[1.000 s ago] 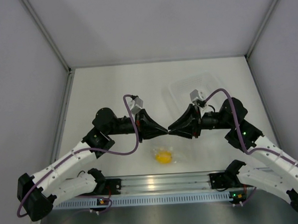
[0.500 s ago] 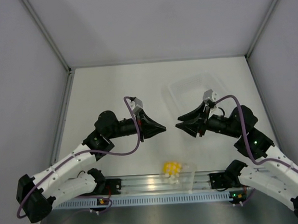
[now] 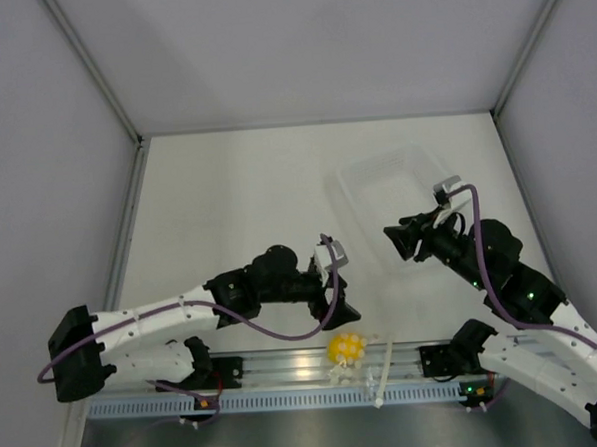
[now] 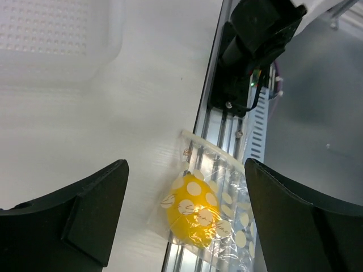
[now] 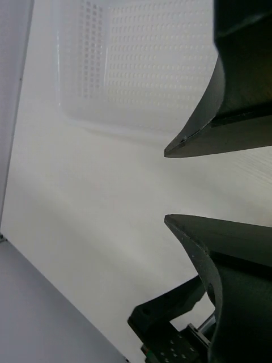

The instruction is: Open the zip-top bag and remove the fake food

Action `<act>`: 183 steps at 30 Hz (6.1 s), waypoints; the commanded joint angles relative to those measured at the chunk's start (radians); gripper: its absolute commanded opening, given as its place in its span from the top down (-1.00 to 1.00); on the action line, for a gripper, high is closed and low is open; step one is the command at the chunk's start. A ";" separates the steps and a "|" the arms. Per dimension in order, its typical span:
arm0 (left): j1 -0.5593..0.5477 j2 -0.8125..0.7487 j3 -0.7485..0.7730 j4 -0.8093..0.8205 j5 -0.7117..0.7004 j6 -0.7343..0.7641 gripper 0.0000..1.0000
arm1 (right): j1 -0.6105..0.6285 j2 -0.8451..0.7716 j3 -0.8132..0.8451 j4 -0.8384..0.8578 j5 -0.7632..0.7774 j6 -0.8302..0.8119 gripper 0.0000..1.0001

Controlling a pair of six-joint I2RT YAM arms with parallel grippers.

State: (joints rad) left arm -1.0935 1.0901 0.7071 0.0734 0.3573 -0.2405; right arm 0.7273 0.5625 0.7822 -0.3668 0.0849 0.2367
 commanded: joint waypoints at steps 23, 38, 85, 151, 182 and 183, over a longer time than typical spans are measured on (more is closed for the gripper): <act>-0.427 0.662 0.457 -0.425 -0.592 0.219 -0.96 | 0.015 -0.104 0.091 -0.187 0.171 0.026 0.00; -0.399 0.602 0.434 -0.434 -0.552 0.185 1.00 | 0.015 -0.125 0.074 -0.181 0.161 0.010 -0.02; 0.376 -0.185 0.132 -0.089 -0.001 -0.253 1.00 | 0.018 0.109 -0.084 0.358 -0.602 0.094 -0.10; 0.091 -0.300 -0.288 0.474 -0.515 0.552 -0.94 | 0.067 0.600 0.189 0.293 0.083 1.185 1.00; -0.074 -0.213 -0.250 0.629 -0.748 0.635 0.46 | 0.067 0.619 0.158 0.358 0.007 1.158 1.00; -0.074 -0.216 -0.250 0.629 -0.744 0.635 0.52 | 0.069 0.620 0.158 0.385 0.004 1.158 1.00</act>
State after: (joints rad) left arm -1.1614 0.8970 0.4488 0.6296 -0.4091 0.3927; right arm 0.7773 1.1725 0.9241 -0.0875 0.1028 1.4059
